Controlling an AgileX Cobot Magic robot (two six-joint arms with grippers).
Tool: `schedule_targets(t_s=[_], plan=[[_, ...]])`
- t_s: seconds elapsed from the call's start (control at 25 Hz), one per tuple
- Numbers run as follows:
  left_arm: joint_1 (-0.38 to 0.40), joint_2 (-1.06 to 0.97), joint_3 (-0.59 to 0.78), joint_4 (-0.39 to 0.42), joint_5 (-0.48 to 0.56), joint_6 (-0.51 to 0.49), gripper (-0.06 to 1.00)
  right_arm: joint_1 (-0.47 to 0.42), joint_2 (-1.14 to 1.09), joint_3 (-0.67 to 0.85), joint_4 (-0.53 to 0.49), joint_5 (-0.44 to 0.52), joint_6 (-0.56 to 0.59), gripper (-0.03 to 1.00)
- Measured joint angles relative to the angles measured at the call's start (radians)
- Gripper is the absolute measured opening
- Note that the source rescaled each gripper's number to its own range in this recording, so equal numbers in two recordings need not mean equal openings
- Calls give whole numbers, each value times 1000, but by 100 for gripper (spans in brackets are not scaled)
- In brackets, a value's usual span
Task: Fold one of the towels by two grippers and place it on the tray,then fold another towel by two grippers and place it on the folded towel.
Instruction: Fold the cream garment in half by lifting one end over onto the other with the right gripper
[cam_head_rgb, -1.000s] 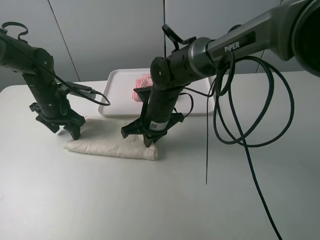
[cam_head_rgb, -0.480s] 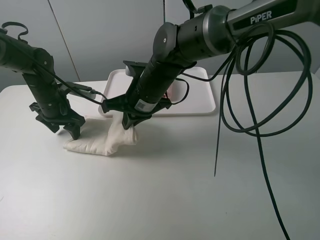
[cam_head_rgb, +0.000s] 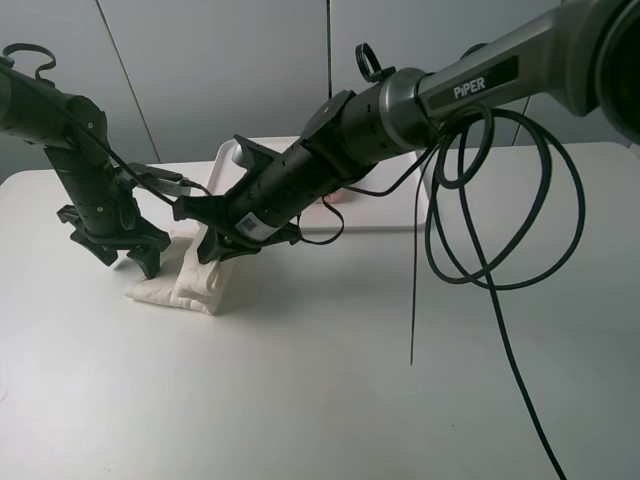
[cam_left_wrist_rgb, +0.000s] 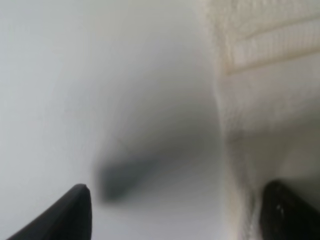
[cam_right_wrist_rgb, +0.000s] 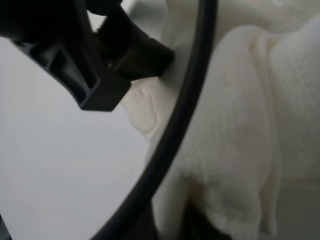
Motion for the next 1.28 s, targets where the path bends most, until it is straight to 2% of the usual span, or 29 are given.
schedule_targets(t_s=[0.32,0.6,0.84,1.28], plan=[[0,0,0,0,-4,-1,88,0,58,-2,268,-21,-213,4],[0,0,0,-4,-4,4,88,0,89,-9,366,-38,-258,4],[0,0,0,-4,-6,8,88,28,122,-9,512,-55,-364,4],[0,0,0,-8,-4,8,88,36,140,-9,542,-57,-410,4]])
